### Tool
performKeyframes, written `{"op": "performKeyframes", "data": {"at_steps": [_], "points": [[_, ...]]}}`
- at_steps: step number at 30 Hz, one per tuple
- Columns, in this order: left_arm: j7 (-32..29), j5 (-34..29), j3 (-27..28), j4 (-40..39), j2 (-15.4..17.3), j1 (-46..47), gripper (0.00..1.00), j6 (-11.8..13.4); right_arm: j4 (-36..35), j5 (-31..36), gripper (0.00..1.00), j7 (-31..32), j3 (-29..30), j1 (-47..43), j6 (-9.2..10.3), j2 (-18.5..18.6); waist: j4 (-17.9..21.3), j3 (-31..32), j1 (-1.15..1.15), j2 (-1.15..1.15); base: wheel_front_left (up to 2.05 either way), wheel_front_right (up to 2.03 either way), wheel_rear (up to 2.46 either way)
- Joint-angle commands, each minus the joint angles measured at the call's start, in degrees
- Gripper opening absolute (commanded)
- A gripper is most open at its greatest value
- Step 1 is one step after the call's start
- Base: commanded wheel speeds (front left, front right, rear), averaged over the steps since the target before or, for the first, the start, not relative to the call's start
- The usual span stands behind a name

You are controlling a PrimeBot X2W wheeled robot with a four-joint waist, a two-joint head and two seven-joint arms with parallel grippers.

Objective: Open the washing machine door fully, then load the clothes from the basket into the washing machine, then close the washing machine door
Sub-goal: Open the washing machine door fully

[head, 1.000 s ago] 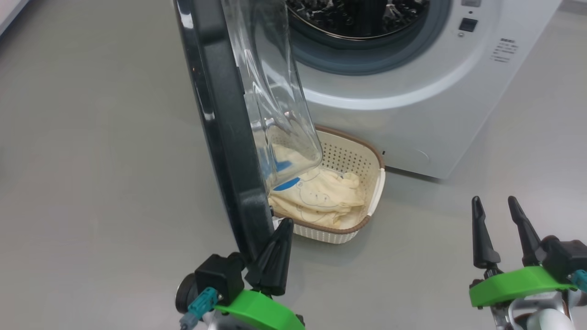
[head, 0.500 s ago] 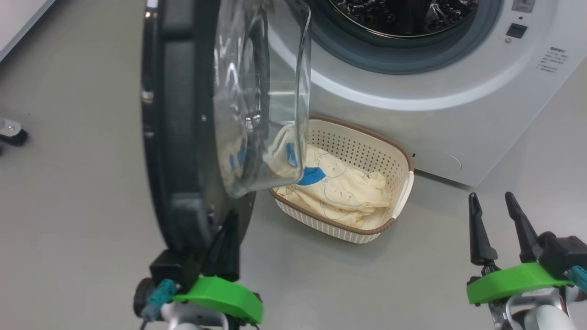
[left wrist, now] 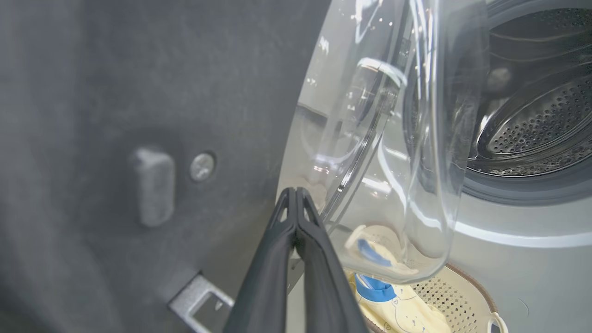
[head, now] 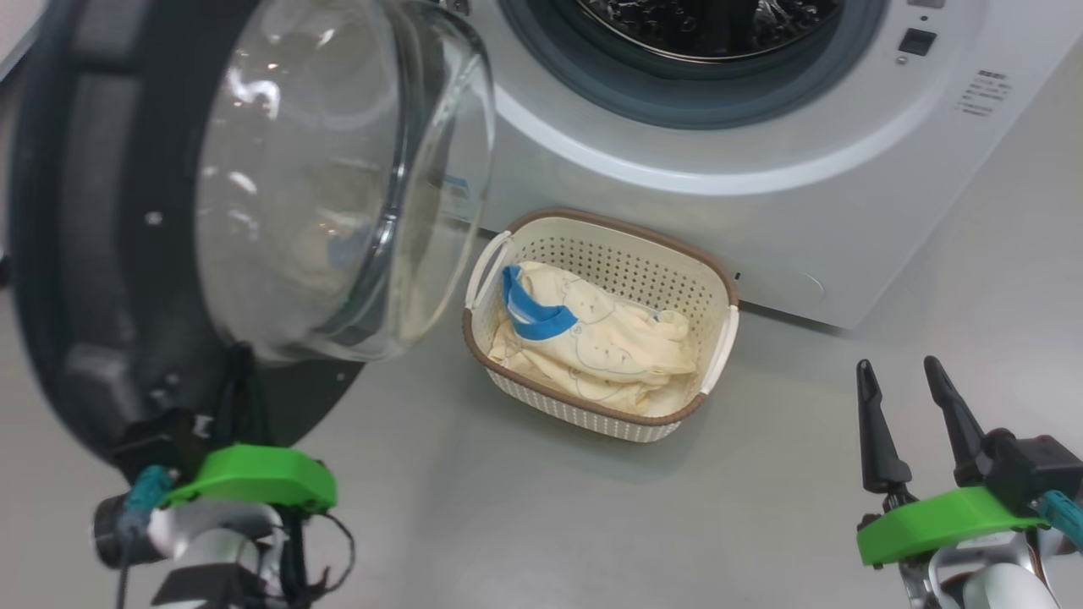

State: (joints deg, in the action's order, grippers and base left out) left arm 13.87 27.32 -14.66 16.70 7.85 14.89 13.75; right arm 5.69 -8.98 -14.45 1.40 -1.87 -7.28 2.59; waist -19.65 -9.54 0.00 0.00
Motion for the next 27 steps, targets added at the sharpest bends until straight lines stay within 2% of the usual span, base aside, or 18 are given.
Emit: {"op": "performKeyframes", "data": {"at_steps": [1,8,13,19,27], "points": [[0.4,0.7,3.7,0.5,2.3,2.5,0.00,1.4,-1.6,0.5,1.00,-0.5,-1.4,1.8,-0.21,1.2,0.9,0.0,0.00,0.00,0.00,0.00,0.00],[1.1,1.2,11.3,5.9,4.6,5.2,0.00,1.6,-1.5,0.4,1.00,-0.5,-1.5,1.2,-0.21,1.6,3.8,0.1,0.00,0.00,0.00,0.00,0.00],[1.1,-0.8,17.7,7.7,6.3,6.2,0.00,1.2,-1.3,0.2,1.00,-0.5,-2.1,1.1,-0.21,1.6,6.2,0.7,0.00,0.00,0.00,0.00,0.00],[1.1,-3.7,23.5,8.1,6.6,5.7,0.00,1.6,-1.3,0.1,1.00,-0.5,-2.0,0.6,-0.21,1.5,9.0,1.6,0.00,0.00,0.00,0.00,0.00],[1.1,-6.1,27.3,7.6,5.7,5.1,0.00,0.9,-1.2,-0.2,1.00,-0.5,-1.7,0.2,-0.21,1.2,10.6,2.0,0.00,0.00,0.00,0.00,0.00]]}}
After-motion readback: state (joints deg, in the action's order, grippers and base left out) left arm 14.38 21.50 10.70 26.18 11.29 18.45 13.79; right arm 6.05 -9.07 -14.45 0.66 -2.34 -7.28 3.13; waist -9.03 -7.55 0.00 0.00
